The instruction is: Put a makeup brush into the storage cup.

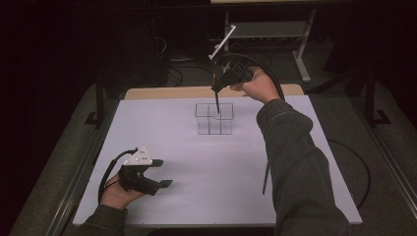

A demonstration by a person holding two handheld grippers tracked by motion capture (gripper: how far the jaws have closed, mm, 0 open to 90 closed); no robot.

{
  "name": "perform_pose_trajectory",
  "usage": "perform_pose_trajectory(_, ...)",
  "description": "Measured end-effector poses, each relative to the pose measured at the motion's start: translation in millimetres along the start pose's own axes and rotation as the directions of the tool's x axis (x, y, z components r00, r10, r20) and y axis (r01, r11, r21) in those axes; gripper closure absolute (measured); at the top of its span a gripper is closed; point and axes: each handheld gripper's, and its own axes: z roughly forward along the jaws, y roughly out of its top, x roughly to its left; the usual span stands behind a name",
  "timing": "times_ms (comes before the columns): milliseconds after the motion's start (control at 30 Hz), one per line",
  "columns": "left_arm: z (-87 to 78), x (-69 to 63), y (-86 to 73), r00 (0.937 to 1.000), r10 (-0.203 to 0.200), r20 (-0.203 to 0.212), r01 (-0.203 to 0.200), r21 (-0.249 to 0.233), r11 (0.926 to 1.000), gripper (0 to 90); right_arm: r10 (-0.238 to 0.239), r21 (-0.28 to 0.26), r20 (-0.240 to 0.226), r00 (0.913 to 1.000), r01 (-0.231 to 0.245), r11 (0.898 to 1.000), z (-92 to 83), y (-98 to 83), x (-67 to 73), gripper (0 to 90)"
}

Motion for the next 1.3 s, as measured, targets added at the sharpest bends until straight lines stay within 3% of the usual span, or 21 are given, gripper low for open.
perform_pose_trajectory(33, -0.2, 1.0, 0.4, 0.9999, 0.016, -0.004, -0.016, 0.001, 0.9999, 22.9, -0.004, -0.004, 0.002, 1.0000, 0.004, 1.000, 2.1, 0.0, -2.2, 82.8)
perform_pose_trajectory(667, -2.4, 0.6, 2.1, 0.9998, 0.019, -0.006, -0.020, -0.007, 0.9998, 22.7, 0.036, 0.027, 0.022, 0.9991, -0.037, 0.999, 28.7, 1.9, -15.6, 82.8)
perform_pose_trajectory(1300, -0.5, 1.2, 1.3, 0.9999, 0.012, -0.009, -0.012, -0.003, 0.9999, 22.4, 0.060, 0.040, 0.021, 0.9980, -0.061, 0.997, 46.0, -5.0, -16.1, 82.8)
